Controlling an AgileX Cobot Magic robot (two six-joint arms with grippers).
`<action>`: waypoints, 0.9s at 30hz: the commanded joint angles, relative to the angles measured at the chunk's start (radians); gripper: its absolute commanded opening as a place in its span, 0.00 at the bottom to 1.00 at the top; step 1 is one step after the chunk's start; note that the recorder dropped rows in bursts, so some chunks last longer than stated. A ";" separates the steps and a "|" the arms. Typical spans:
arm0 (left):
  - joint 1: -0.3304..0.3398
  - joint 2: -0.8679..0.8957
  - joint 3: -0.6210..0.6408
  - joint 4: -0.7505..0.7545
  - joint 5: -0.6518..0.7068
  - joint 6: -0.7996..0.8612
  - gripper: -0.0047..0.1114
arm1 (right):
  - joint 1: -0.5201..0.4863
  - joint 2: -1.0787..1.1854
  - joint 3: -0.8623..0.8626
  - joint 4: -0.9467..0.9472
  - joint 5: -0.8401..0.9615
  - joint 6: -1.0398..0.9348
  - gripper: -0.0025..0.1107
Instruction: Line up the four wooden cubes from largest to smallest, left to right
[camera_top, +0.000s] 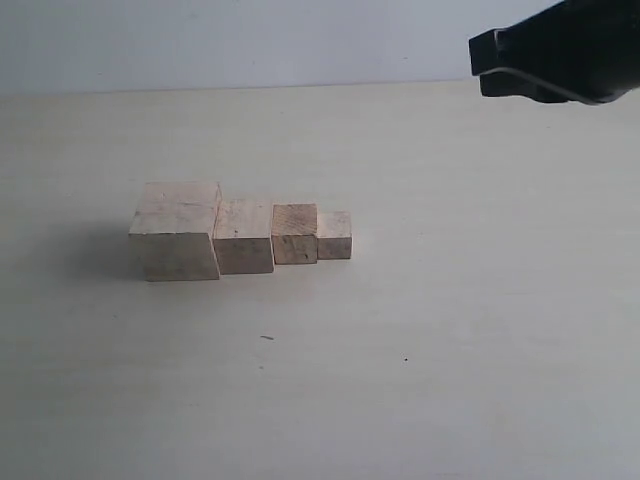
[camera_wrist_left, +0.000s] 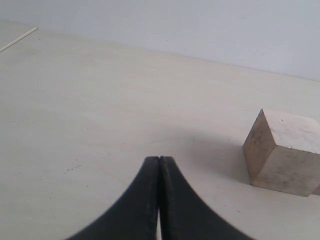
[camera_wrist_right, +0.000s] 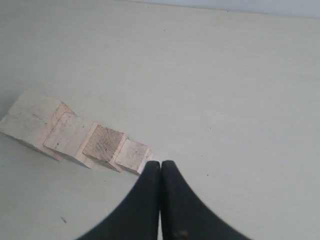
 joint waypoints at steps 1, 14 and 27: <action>-0.001 -0.006 -0.001 0.001 -0.007 -0.002 0.04 | 0.002 -0.065 0.014 0.021 0.003 0.004 0.02; -0.001 -0.006 -0.001 0.001 -0.007 -0.002 0.04 | 0.002 -0.115 0.014 -0.084 -0.017 0.002 0.02; -0.001 -0.006 -0.001 0.001 -0.007 -0.002 0.04 | -0.118 -0.293 0.092 -0.414 -0.063 0.337 0.02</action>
